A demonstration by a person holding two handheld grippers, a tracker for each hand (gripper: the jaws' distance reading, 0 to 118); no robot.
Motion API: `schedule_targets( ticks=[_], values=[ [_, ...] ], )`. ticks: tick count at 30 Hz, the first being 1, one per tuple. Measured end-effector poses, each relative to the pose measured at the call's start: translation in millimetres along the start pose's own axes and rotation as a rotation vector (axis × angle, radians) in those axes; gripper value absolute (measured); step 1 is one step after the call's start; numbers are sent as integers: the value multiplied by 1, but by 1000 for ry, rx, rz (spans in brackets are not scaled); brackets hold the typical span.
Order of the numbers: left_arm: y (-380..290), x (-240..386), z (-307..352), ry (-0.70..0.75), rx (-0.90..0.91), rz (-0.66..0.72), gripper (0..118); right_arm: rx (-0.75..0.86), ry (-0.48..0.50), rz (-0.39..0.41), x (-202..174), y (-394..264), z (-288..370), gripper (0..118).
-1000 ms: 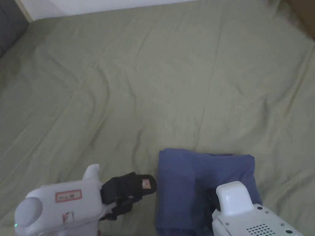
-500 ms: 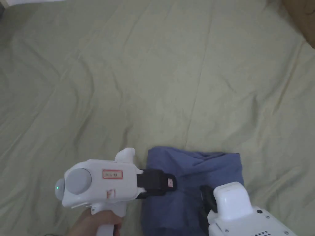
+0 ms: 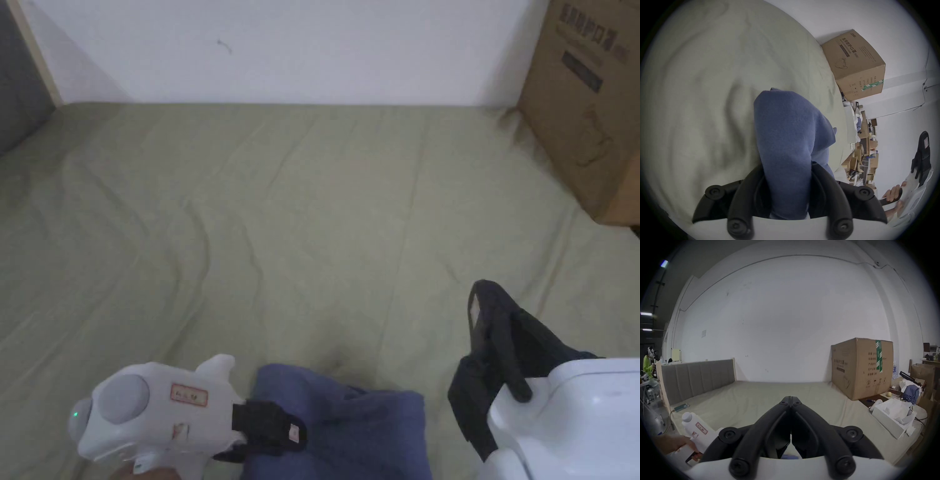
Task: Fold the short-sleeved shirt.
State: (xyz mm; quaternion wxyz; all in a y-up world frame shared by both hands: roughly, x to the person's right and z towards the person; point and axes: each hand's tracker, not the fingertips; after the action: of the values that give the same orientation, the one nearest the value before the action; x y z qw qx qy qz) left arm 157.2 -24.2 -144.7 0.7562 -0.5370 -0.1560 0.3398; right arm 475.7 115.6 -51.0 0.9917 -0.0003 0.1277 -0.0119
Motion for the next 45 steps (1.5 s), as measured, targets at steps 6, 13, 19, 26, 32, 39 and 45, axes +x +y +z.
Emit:
schedule_targets(
  ticks=[6,13,19,26,32,39,45],
  values=[
    [33,-69,81,164,67,8,26,-18,9,-1,-26,5,-4,0],
    [73,-126,176,594,130,-52,26,-74,33,43,-57,2,-10,0],
    [113,-164,221,914,133,-68,26,-119,85,100,-81,-1,-20,0],
    [144,-208,230,1107,112,-119,26,-205,140,107,-95,-9,-42,0],
    [130,-218,221,1424,161,-283,81,-271,181,132,-95,-17,-50,0],
    [118,-199,243,1296,351,-239,110,-285,195,116,-87,-20,-46,0],
    [88,-139,252,999,451,-190,0,-246,189,118,-74,-7,-36,0]
  ],
)
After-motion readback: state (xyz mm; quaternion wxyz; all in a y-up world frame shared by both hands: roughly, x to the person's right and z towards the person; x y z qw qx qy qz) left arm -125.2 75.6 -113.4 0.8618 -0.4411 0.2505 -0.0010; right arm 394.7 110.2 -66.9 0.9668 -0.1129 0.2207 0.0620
